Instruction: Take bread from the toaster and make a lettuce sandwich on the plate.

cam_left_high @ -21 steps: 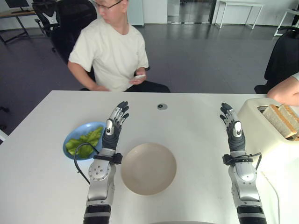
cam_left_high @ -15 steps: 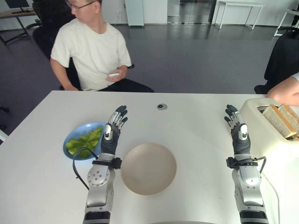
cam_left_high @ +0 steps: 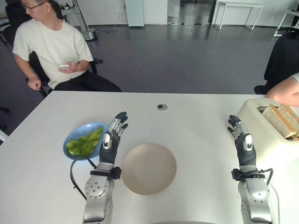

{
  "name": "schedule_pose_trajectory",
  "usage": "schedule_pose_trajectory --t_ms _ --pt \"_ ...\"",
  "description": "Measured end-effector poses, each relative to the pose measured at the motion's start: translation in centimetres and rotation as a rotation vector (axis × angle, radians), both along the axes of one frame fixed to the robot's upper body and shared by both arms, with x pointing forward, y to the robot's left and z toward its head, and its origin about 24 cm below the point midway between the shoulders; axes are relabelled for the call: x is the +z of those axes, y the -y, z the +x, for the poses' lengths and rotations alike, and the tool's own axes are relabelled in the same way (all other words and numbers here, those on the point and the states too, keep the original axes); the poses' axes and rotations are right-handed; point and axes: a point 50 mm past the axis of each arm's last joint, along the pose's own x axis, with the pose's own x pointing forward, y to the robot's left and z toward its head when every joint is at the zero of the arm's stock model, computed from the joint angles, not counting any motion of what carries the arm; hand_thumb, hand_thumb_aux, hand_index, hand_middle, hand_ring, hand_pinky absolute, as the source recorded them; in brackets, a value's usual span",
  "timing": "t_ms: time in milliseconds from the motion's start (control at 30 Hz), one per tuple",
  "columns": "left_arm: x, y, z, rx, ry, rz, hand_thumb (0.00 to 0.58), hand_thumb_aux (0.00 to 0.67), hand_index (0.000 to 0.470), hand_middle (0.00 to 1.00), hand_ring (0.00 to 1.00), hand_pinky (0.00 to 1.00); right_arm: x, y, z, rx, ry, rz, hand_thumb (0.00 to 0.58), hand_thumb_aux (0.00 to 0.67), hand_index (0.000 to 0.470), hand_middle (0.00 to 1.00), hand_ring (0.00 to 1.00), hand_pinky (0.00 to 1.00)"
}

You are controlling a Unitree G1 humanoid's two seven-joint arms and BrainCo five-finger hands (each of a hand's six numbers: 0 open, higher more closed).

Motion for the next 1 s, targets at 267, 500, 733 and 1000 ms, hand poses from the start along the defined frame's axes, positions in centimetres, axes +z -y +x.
schedule_pose_trajectory --t_ms 267,500,733,1000 --pt "0.2 -0.5 0.2 0.017 0.008 -0.002 0.0 0.0 0.0 0.0 0.0 0.0 11.7 4.0 -1.2 -0.232 0.288 -0.421 0.0 0.0 0.0 0.0 0.0 0.0" --pt "0.5 -1.1 0.5 0.044 0.022 0.003 0.0 0.0 0.0 0.0 0.0 0.0 9.9 12.5 -0.6 -0.481 -0.106 -0.722 0.075 0.045 0.031 0.0 0.0 0.0" --pt "0.6 -2.0 0.4 0.073 0.027 0.011 0.0 0.0 0.0 0.0 0.0 0.0 7.6 17.7 -0.7 -0.601 -0.27 -0.765 0.087 0.053 0.037 0.0 0.0 0.0" --pt "0.4 -2.2 0.1 0.083 0.02 0.011 0.0 0.0 0.0 0.0 0.0 0.0 4.8 17.5 0.0 -0.558 -0.319 -0.774 0.468 0.376 0.264 0.0 0.0 0.0"
